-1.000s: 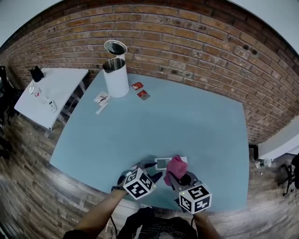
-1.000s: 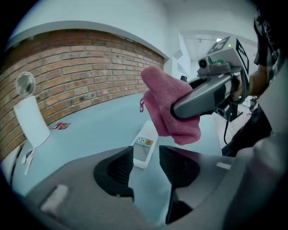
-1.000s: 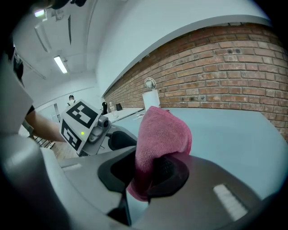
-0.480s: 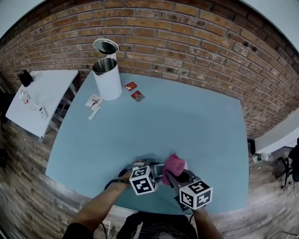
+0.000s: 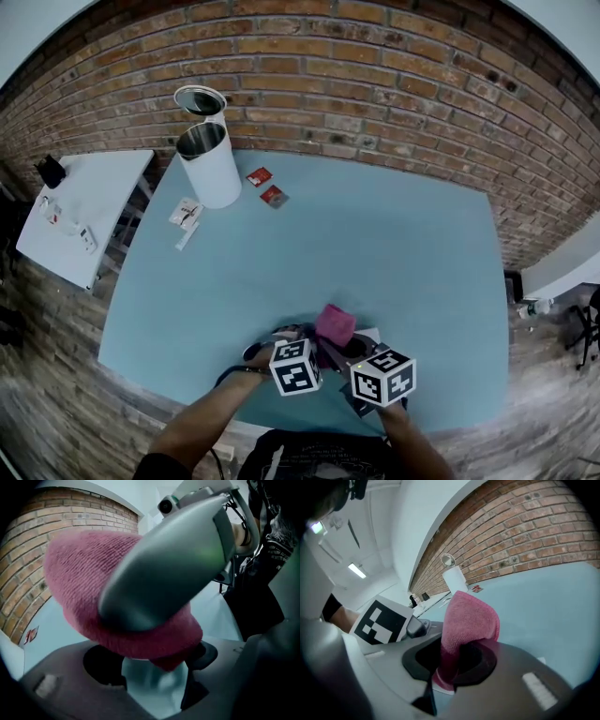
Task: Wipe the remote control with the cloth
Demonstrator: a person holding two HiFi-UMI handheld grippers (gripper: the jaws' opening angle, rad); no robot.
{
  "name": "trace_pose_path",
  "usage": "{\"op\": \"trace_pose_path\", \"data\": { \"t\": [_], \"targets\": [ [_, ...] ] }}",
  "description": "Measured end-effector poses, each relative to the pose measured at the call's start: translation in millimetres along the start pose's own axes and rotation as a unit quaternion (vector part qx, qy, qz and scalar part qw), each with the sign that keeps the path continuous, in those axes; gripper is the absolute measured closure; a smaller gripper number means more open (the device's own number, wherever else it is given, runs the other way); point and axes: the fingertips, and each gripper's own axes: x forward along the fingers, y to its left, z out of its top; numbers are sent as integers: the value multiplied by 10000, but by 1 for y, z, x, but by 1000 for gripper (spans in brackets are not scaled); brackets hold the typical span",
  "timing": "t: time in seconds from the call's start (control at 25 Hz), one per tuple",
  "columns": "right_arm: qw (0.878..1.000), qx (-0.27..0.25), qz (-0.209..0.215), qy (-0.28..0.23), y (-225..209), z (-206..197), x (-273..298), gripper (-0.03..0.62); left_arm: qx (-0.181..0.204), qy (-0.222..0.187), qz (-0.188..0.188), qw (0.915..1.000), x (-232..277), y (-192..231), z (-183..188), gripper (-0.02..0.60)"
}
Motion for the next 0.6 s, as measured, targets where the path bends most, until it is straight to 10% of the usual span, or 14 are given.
{"op": "trace_pose_path", "data": {
  "t": [0.6],
  "targets": [
    [9968,-725,-126,315,-17,-22,13,528,-291,273,-298,9988,3,0,-5,265]
  ]
}}
